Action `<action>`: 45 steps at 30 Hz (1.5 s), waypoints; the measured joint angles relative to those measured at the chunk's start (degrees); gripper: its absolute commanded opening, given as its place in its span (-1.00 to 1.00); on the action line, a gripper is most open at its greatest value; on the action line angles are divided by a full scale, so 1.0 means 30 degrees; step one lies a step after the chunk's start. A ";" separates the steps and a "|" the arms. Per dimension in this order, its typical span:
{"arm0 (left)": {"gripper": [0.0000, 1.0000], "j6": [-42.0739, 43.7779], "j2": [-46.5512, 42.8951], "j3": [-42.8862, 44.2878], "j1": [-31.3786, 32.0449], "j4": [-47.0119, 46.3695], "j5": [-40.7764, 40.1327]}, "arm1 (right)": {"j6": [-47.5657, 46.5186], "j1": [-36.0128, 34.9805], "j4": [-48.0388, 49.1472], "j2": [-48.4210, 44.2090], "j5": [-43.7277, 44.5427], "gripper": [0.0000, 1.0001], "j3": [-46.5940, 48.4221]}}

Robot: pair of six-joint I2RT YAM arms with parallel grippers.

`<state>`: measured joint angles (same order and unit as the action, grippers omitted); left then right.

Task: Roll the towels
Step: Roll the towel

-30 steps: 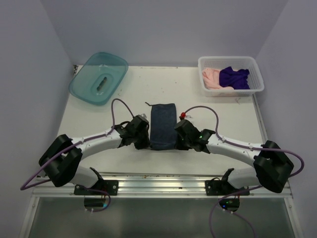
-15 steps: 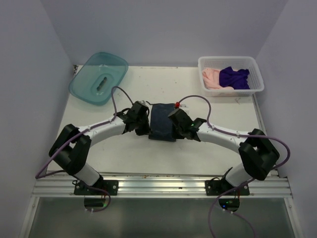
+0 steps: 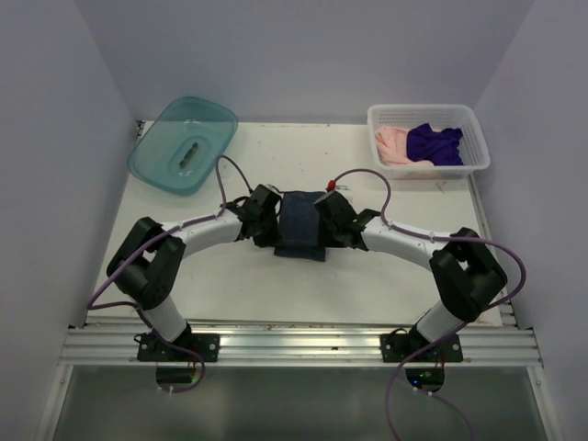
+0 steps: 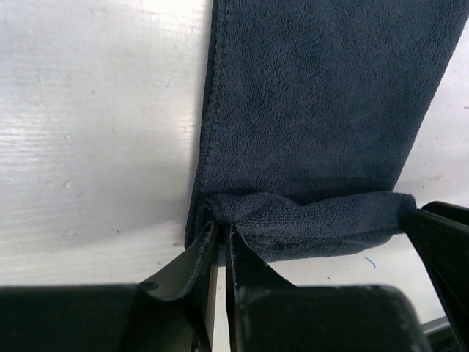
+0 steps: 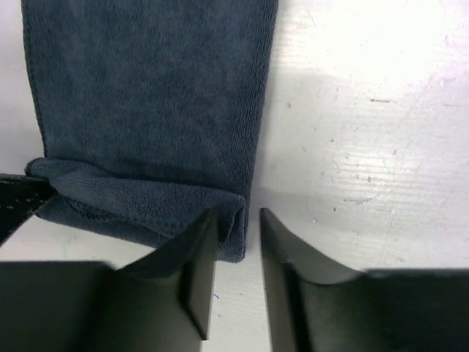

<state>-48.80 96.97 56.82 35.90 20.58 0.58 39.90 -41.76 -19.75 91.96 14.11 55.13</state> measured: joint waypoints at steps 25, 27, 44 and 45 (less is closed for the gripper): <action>-0.58 0.0889 -0.2127 -0.0444 0.0743 -0.1311 -0.0189 | -0.0809 -0.0364 0.0051 -0.1246 -0.0226 -0.84 -0.0423; -0.58 0.1005 -0.1377 -0.0423 0.0714 -0.1734 -0.0080 | -0.1035 -0.0335 0.0000 -0.0517 -0.0240 -0.85 0.0007; -0.47 0.2667 0.1559 0.0729 0.0408 -0.1763 -0.0350 | -0.2667 0.0925 0.1508 0.2754 -0.1333 -0.95 0.0954; -0.45 0.2849 0.1552 0.0750 0.0415 -0.1727 -0.0350 | -0.2572 0.0882 0.1676 0.2463 -0.1501 -0.95 0.0605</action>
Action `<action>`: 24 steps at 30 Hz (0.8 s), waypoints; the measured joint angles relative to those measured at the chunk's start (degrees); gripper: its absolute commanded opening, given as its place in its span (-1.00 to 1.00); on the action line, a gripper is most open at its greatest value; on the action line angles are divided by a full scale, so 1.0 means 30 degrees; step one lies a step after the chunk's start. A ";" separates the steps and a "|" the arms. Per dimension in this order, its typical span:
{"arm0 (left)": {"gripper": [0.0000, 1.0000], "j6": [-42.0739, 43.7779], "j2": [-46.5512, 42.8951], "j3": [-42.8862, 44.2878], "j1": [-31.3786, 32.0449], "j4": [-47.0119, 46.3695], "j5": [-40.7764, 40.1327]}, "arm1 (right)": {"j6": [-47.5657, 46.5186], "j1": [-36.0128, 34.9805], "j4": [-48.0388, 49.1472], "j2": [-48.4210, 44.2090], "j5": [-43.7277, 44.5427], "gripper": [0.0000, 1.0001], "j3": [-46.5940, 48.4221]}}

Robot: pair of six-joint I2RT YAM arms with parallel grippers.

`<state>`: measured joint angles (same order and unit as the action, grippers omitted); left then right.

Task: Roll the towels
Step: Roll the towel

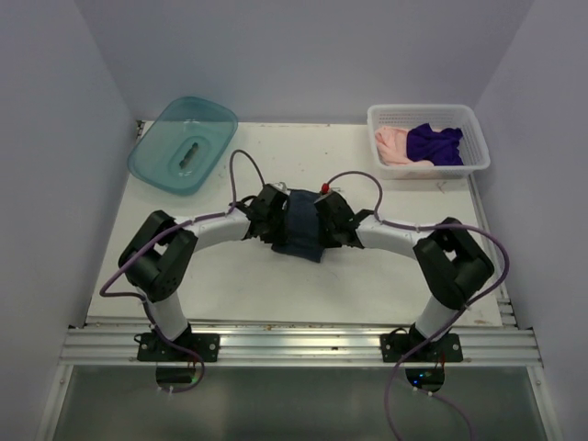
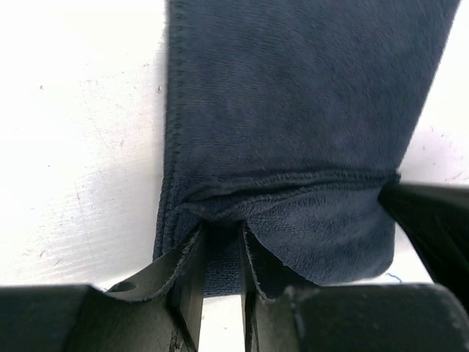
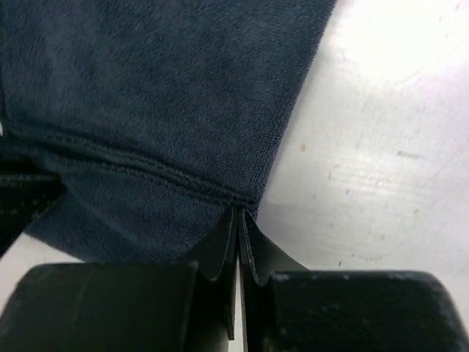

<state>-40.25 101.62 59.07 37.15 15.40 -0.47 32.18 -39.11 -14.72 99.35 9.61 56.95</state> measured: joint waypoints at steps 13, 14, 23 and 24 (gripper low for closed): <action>-0.25 0.3162 -0.0357 0.1180 -0.0015 0.2149 0.0015 | 0.2710 -0.3206 -0.0641 -0.3912 -0.0299 -0.77 -0.2987; -0.23 0.3308 -0.0590 0.1282 -0.0015 0.2346 0.0007 | 0.2652 -0.3206 -0.0933 -0.4393 0.0007 -0.73 -0.2987; -0.19 0.3118 -0.4007 0.1770 -0.0707 0.3162 -0.0036 | -0.0845 -0.4641 -0.2324 -0.5952 0.2317 -0.10 -0.0554; -0.19 0.2936 -0.4255 0.1683 -0.0976 0.3155 0.0000 | -0.1501 -0.5013 -0.2310 -0.5843 0.2521 -0.04 -0.0372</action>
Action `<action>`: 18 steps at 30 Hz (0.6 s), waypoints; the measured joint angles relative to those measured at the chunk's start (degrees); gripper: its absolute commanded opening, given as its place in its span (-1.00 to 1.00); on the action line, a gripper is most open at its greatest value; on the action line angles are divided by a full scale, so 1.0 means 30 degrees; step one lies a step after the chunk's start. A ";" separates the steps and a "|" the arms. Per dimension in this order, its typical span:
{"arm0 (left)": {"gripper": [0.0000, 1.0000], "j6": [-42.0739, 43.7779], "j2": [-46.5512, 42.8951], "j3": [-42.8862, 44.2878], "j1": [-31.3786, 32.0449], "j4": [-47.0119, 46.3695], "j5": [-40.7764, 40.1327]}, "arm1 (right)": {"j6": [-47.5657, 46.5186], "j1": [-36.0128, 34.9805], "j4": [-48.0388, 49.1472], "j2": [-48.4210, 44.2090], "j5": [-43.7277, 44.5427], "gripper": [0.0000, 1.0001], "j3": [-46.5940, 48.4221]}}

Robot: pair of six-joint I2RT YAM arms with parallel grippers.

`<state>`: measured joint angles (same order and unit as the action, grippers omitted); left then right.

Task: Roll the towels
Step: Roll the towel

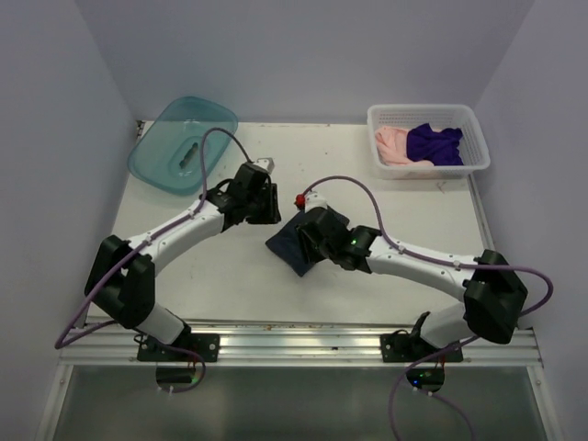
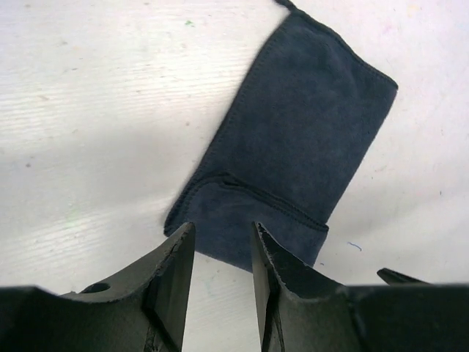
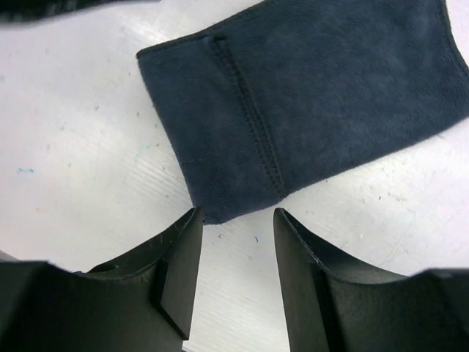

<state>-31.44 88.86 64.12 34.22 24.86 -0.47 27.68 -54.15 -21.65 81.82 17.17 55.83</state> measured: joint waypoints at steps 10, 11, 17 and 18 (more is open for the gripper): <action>-0.09 -0.2827 -0.1945 -0.3840 -0.2863 -0.0117 0.0721 | -0.4779 -0.2739 0.0576 0.3738 0.1399 0.02 0.0925; -0.08 -0.2958 -0.2018 -0.4029 -0.3089 -0.0109 0.0787 | -0.5064 -0.2812 0.0699 0.4014 0.1450 0.01 0.0925; 0.00 -0.3577 -0.2149 -0.4524 -0.3570 -0.0211 0.1231 | -0.6025 -0.2827 0.1719 0.5617 0.1457 -0.12 0.0969; 0.00 -0.3687 -0.2171 -0.4605 -0.3563 -0.0328 0.1355 | -0.6091 -0.2827 0.1836 0.5814 0.1450 -0.12 0.0969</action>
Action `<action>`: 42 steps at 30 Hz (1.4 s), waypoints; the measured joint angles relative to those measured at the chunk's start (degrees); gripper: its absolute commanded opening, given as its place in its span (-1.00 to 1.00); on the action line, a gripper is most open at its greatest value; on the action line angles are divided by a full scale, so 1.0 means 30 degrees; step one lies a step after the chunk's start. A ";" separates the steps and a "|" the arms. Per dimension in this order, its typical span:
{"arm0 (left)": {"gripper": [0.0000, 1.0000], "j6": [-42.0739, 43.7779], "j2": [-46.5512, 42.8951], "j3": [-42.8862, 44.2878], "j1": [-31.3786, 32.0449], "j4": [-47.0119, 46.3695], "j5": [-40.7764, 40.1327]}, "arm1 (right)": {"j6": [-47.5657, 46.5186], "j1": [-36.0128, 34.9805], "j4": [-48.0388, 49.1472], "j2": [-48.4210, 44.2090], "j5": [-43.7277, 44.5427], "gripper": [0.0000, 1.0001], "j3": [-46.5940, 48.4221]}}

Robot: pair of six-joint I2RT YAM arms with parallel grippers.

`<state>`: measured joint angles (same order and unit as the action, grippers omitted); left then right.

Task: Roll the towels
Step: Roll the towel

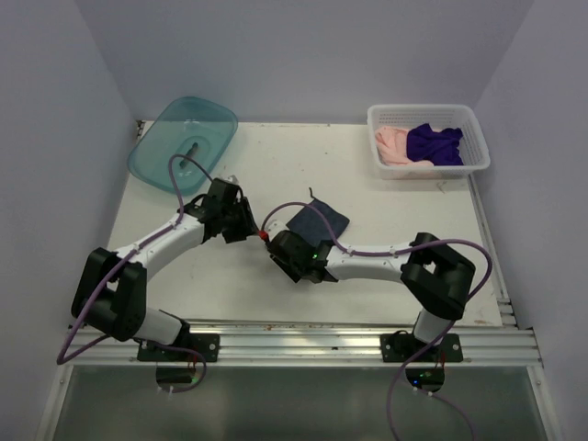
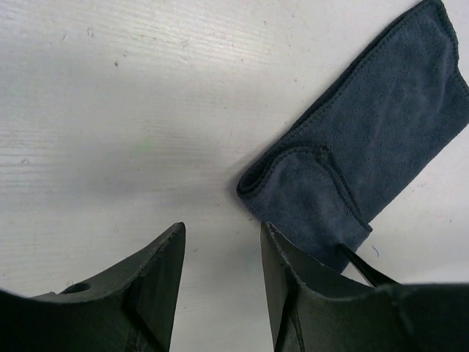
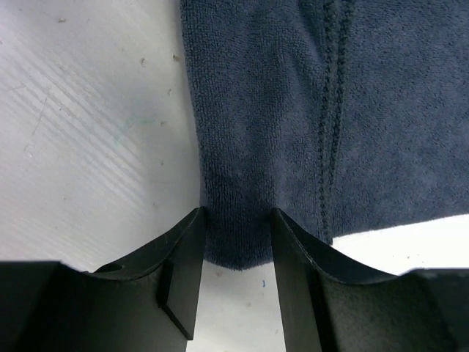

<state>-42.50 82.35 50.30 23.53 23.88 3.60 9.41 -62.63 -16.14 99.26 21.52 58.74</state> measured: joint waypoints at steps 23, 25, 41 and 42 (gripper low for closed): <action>0.14 -0.1472 0.0357 -0.2674 0.0073 -0.3614 0.4073 | 0.0036 0.0036 0.1690 0.0015 -0.1596 -1.00 -0.0743; 0.18 -0.1486 0.0758 -0.2681 0.0211 -0.3934 0.4291 | 0.0044 0.0044 0.1792 -0.0233 -0.2040 -1.00 -0.0889; 0.24 -0.1668 0.1872 -0.3308 0.0896 -0.5421 0.4743 | 0.0925 0.1923 0.2550 -0.1413 -0.6630 -1.00 -0.1792; 0.19 -0.1705 0.1938 -0.3308 0.0918 -0.5530 0.4779 | 0.0984 0.1974 0.2608 -0.1428 -0.6878 -1.00 -0.1843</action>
<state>-47.62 88.16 40.38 26.28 7.29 17.93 12.36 -56.71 -8.32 94.98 0.89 53.21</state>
